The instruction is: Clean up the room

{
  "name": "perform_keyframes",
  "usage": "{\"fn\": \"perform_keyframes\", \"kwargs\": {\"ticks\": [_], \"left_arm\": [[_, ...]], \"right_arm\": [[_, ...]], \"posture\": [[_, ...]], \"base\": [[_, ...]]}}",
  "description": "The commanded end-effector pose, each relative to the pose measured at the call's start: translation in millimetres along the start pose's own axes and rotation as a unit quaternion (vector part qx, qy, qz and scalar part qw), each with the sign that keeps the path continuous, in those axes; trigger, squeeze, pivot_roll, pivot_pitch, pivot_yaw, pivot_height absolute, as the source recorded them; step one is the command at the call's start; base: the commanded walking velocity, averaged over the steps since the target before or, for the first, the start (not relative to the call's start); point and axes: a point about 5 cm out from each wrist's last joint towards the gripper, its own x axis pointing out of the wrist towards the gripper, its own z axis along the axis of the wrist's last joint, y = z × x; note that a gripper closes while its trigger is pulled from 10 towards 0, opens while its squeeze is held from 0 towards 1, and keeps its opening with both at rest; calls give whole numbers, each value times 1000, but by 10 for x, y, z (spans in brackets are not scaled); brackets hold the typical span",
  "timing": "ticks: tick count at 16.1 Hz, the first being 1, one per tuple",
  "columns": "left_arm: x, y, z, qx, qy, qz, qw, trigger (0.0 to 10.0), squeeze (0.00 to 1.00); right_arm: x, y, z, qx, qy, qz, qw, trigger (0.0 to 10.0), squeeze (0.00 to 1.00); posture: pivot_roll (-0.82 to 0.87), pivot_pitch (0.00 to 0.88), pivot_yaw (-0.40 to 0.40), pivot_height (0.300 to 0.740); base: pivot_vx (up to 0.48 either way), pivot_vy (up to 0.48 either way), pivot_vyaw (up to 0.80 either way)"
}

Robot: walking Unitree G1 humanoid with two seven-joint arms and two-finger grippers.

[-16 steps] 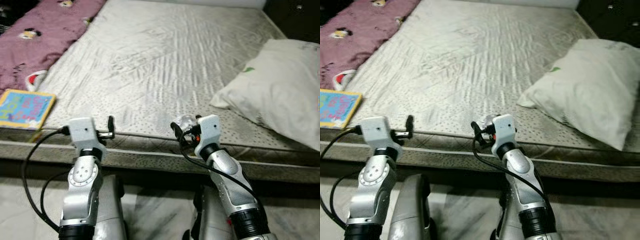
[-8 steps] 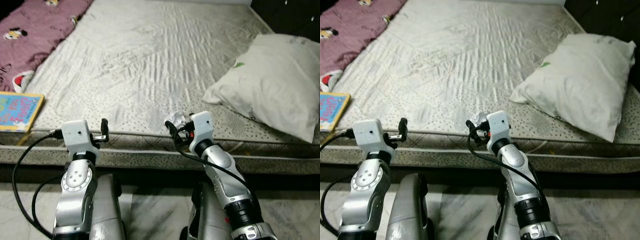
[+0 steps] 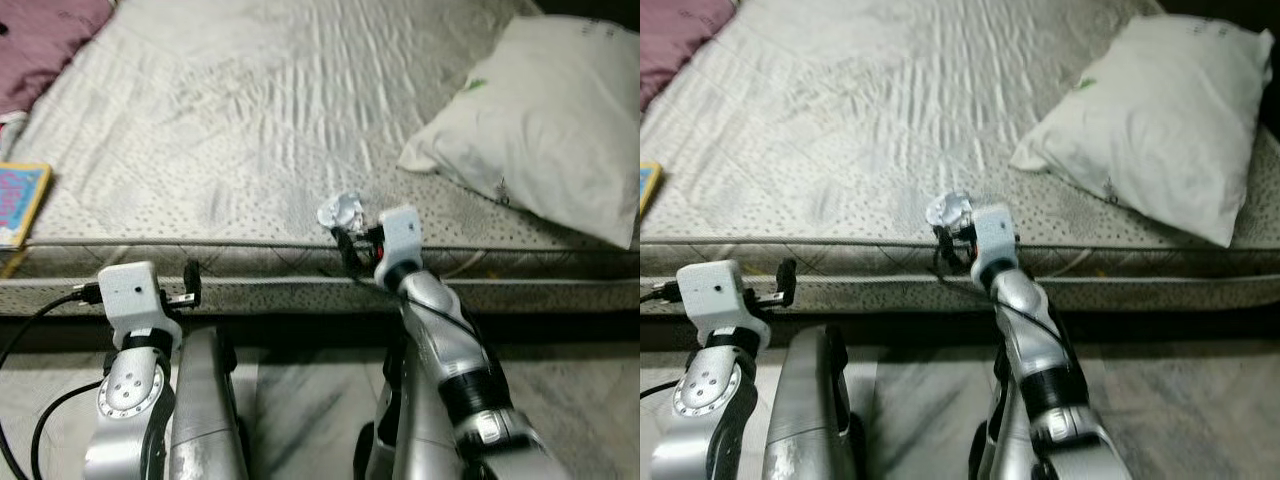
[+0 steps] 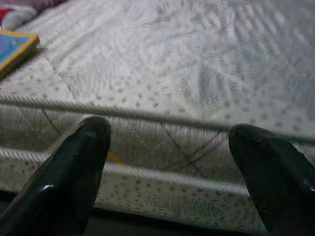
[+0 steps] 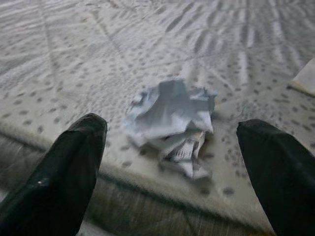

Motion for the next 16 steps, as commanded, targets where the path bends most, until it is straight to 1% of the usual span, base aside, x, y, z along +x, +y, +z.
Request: {"fn": "perform_keyframes", "kwargs": {"ticks": [1, 5, 6, 7, 8, 9, 14, 16], "left_arm": [[-19, -28, 1, 7, 7, -8, 1000, 10000, 0], [-39, -79, 40, 5, 7, -13, 1000, 10000, 0], [-49, -82, 49, 5, 7, -14, 1000, 10000, 0], [-69, -71, 55, 5, 9, -13, 1000, 10000, 0], [-83, -62, 57, 4, 11, -11, 1000, 10000, 0], [-91, -65, 60, 4, 14, -10, 1000, 10000, 0], [-90, -89, 56, 1, 19, -10, 1000, 10000, 0], [-80, -95, 55, 0, 22, -11, 1000, 10000, 0]], "right_arm": [[103, -12, 52, -4, -6, -11, 1000, 10000, 0], [268, 7, 179, -3, -15, -22, 1000, 10000, 0], [323, 36, 237, 0, -19, -22, 1000, 10000, 0], [405, 111, 326, 5, -23, -18, 1000, 10000, 0], [443, 158, 354, 8, -25, -15, 1000, 10000, 0], [467, 194, 351, 11, -26, -11, 1000, 10000, 0], [476, 236, 313, 24, -22, -3, 999, 10000, 0], [487, 283, 294, 23, -16, 0, 1000, 10000, 0]], "posture": [[163, 218, -58, 483], [190, 244, -68, 483], [195, 249, -72, 483], [201, 255, -77, 483], [203, 258, -80, 483], [203, 258, -80, 483], [198, 257, -83, 483], [197, 253, -83, 483]], "base": [[0, 0, 0], [0, 0, 0], [0, 0, 0], [0, 0, 0], [0, 0, 0], [0, 0, 0], [0, 0, 0], [0, 0, 0]]}}
